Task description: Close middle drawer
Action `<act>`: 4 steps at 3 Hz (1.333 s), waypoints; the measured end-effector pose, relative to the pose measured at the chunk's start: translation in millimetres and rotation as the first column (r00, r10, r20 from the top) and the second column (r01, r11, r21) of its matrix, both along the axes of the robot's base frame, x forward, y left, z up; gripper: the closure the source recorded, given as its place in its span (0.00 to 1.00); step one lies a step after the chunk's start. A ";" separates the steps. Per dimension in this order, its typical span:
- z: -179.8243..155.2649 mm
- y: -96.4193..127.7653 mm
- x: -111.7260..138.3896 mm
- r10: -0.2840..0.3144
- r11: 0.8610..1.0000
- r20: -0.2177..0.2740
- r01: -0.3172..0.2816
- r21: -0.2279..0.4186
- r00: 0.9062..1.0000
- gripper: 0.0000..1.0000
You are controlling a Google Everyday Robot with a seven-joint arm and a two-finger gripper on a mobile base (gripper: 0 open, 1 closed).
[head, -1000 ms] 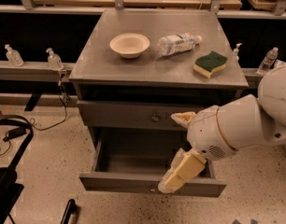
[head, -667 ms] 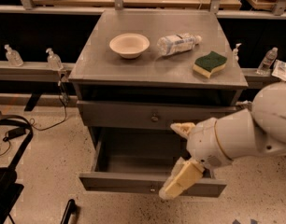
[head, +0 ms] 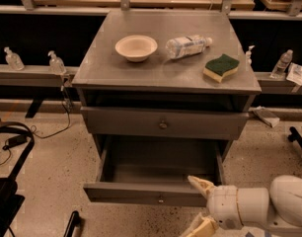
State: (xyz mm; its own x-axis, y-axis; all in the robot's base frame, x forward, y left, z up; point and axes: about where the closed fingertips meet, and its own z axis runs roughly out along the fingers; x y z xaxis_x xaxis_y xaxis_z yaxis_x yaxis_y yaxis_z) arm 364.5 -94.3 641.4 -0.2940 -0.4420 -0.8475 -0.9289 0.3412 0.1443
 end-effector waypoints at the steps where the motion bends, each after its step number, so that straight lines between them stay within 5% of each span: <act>1: -61.4 -17.4 -10.9 -0.030 0.996 -0.001 0.030 0.086 1.000 0.00; 2: -85.3 -12.6 -16.9 -0.027 0.990 -0.026 0.031 0.138 0.999 0.00; 3: -99.7 -19.0 -13.1 -0.055 0.997 -0.045 0.058 0.060 0.997 0.00; 4: -132.1 -49.9 4.6 -0.119 0.993 0.023 0.119 -0.015 0.993 0.00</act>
Offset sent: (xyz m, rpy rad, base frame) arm -0.0113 -0.0180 -0.0640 0.0897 0.0002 -0.0313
